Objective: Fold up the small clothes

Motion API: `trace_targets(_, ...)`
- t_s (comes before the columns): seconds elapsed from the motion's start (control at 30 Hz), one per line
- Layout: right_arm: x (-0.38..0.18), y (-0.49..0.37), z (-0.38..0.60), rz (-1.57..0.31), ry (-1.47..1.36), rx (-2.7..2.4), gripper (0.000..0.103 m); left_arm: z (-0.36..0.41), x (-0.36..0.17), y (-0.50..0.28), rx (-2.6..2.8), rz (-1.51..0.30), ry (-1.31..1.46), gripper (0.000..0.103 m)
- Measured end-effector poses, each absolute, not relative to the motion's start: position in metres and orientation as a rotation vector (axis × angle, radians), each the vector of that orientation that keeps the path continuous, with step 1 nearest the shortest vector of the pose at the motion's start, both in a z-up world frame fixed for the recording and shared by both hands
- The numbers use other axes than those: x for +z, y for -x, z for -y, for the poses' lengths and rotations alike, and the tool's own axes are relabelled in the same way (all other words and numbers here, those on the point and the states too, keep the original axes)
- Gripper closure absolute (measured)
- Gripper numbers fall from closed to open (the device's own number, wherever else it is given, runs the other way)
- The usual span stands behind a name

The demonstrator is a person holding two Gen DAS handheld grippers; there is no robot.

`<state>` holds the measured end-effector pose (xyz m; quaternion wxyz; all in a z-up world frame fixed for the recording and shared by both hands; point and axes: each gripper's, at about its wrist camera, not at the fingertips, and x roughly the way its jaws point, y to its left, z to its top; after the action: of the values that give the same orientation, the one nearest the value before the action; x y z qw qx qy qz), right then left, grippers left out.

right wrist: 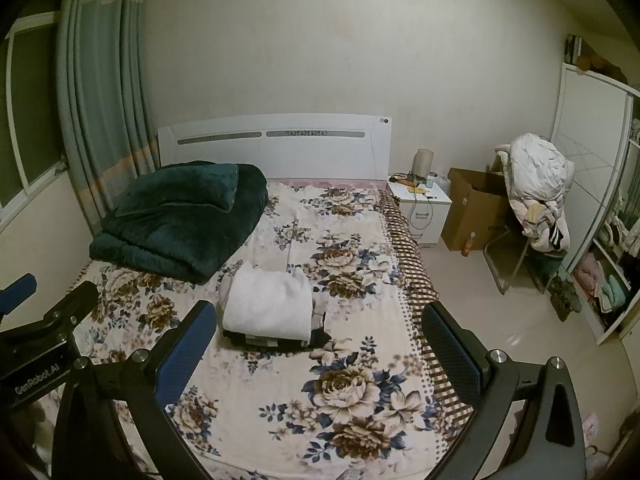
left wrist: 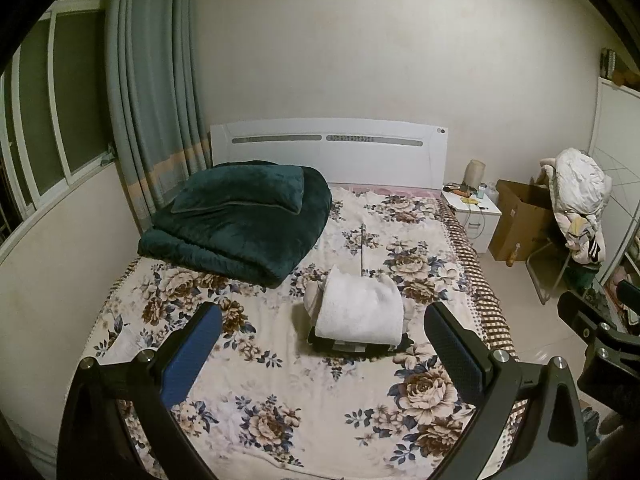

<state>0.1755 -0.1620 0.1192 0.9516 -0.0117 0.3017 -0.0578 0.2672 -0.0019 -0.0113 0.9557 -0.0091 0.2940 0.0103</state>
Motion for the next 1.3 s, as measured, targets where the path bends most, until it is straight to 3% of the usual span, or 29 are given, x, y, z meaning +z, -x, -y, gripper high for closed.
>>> trace_targets(1.3, 0.119, -0.175, 0.147, -0.612, 0.017, -0.106, 0.000, 0.004, -0.007, -0.260, 0.026, -0.593, 0.020, 0.000)
